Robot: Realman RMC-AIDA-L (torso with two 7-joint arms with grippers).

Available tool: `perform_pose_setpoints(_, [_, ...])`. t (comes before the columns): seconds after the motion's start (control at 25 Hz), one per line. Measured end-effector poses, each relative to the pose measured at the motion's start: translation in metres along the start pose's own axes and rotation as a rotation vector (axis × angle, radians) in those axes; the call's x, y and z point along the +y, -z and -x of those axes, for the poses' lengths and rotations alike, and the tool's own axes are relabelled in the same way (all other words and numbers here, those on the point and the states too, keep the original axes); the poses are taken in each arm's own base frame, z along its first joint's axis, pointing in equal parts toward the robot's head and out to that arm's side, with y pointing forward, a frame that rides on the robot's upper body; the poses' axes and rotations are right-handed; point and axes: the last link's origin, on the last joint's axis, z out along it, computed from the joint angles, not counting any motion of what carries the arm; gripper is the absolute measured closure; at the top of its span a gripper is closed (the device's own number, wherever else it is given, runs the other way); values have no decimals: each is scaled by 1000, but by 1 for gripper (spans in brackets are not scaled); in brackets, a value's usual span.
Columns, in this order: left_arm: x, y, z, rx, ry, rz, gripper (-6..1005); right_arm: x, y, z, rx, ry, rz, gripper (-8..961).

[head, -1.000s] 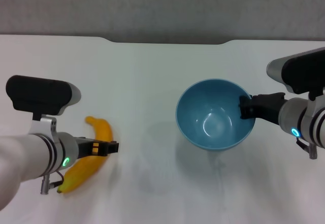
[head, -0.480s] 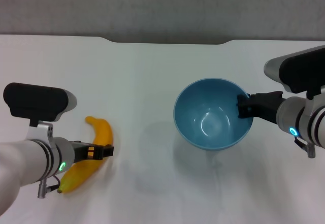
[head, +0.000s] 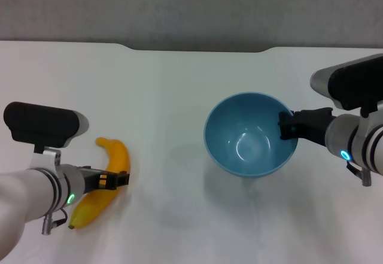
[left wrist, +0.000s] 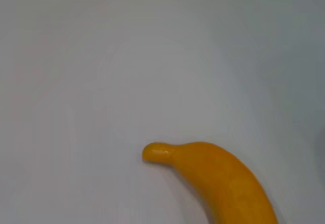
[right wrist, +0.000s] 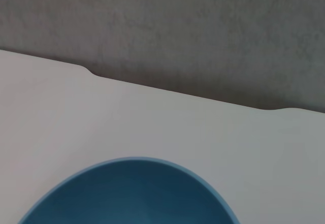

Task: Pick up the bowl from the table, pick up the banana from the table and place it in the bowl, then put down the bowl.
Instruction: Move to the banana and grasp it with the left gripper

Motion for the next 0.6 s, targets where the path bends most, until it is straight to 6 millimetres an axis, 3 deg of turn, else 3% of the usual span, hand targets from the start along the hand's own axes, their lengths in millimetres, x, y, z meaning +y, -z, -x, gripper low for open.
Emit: perform_pose_setpoints(0.6, [-5,-8,4,-22,-3,-14,178,1,0,0,-2,2,2,907])
